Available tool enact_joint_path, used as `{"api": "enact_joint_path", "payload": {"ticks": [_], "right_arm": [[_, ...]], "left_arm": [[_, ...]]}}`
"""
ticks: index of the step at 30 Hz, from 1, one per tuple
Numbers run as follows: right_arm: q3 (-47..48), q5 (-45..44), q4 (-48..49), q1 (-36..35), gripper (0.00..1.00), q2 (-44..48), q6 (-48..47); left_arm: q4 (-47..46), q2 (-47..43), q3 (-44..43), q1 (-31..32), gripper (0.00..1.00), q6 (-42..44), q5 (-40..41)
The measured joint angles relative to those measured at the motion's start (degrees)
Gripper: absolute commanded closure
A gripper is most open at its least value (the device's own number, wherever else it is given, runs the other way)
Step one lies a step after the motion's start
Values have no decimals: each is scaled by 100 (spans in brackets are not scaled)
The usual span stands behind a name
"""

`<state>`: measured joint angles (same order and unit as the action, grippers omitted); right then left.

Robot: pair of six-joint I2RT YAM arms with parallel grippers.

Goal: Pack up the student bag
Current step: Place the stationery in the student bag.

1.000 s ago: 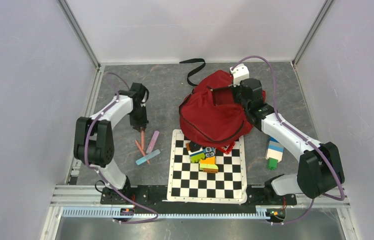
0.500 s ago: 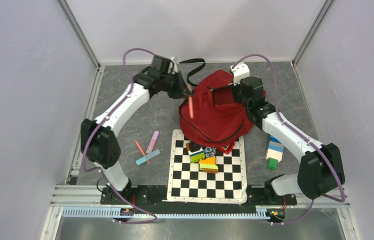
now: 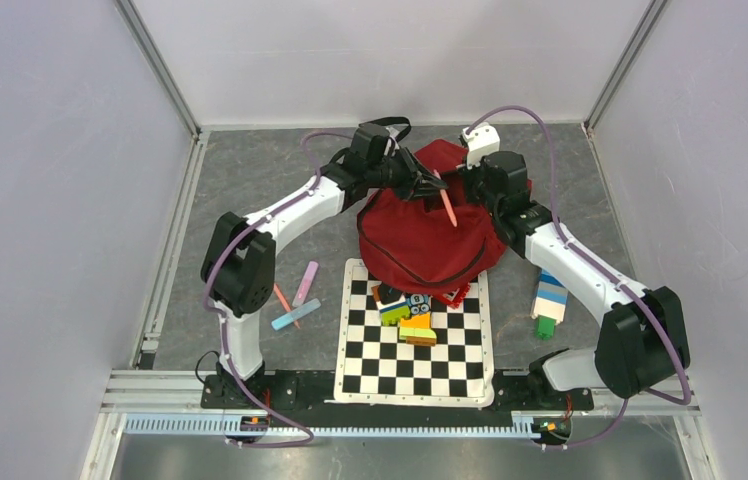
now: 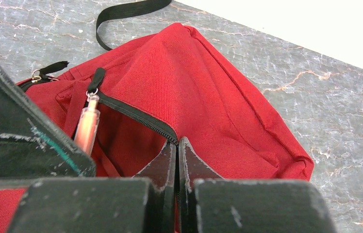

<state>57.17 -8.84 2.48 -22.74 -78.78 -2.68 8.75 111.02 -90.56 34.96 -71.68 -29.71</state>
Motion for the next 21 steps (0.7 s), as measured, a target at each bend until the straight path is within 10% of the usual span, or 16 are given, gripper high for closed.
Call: {"api": "enact_joint_path", "payload": {"ticks": [21], "right_arm": [[251, 81, -133, 0, 100, -2, 136]], "left_arm": [[-1338, 184, 866, 212, 98, -1515, 282]]}}
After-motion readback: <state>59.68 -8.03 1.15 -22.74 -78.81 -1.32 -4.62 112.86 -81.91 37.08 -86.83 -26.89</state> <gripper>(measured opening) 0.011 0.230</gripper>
